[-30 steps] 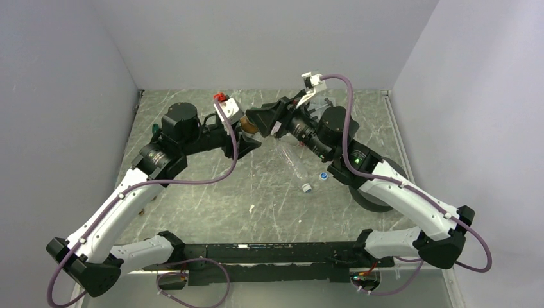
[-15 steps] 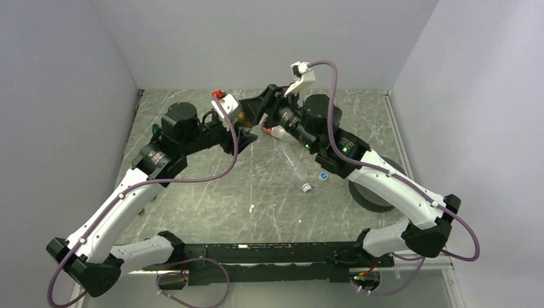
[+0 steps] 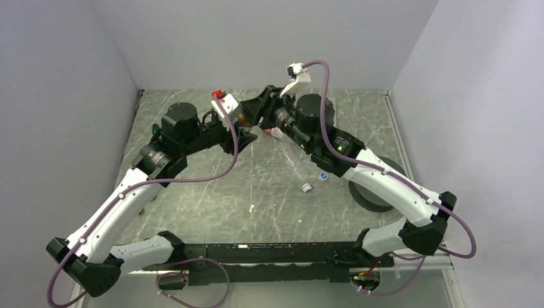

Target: Unscrew the bottle caps

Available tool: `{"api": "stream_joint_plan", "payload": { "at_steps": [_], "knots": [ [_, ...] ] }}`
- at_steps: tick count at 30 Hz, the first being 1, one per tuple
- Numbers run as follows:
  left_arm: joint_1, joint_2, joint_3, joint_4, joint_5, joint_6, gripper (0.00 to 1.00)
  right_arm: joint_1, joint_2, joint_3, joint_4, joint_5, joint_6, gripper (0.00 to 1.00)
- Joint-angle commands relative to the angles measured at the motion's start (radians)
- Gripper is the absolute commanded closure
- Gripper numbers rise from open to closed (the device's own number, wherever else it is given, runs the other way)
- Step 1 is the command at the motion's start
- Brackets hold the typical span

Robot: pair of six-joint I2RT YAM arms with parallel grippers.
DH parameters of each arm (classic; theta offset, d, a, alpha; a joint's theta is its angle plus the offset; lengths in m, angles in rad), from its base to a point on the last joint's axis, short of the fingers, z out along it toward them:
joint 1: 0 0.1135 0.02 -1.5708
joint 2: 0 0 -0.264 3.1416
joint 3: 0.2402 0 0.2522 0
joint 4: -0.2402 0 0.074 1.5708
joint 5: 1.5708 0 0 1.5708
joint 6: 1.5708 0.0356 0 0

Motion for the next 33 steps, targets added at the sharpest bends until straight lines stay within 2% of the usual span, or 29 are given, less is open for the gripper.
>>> {"api": "stream_joint_plan", "payload": {
  "at_steps": [1,6,10,13,19,23,26,28,29,31,33],
  "knots": [
    [0.002,-0.026,0.023,0.060,0.019,0.004,0.93,-0.002,-0.033,-0.018,0.087,-0.042,0.013,0.88],
    [0.004,-0.027,0.039,0.070,0.114,-0.040,0.97,-0.005,-0.065,-0.055,0.163,-0.130,-0.061,1.00],
    [0.010,-0.033,0.066,0.081,0.354,-0.094,0.99,-0.015,-0.104,-0.073,0.246,-0.286,-0.131,1.00],
    [0.012,-0.029,0.095,0.084,0.480,-0.141,1.00,-0.024,-0.126,-0.079,0.296,-0.458,-0.170,1.00],
    [0.015,-0.028,0.114,0.136,0.649,-0.248,1.00,-0.031,-0.176,-0.132,0.428,-0.741,-0.204,1.00],
    [0.017,-0.024,0.117,0.206,0.746,-0.336,1.00,-0.033,-0.190,-0.142,0.453,-0.821,-0.216,1.00],
    [0.016,-0.025,0.118,0.219,0.752,-0.351,1.00,-0.033,-0.187,-0.131,0.432,-0.838,-0.226,1.00],
    [0.016,-0.027,0.119,0.210,0.745,-0.340,1.00,-0.033,-0.188,-0.122,0.408,-0.818,-0.234,0.93],
    [0.016,-0.029,0.118,0.204,0.735,-0.331,1.00,-0.033,-0.190,-0.118,0.392,-0.795,-0.240,0.79],
    [0.017,-0.034,0.117,0.180,0.690,-0.298,1.00,-0.033,-0.198,-0.118,0.357,-0.724,-0.250,0.39],
    [0.017,-0.040,0.115,0.133,0.609,-0.209,1.00,-0.033,-0.211,-0.123,0.330,-0.615,-0.254,0.19]
  ]
}}
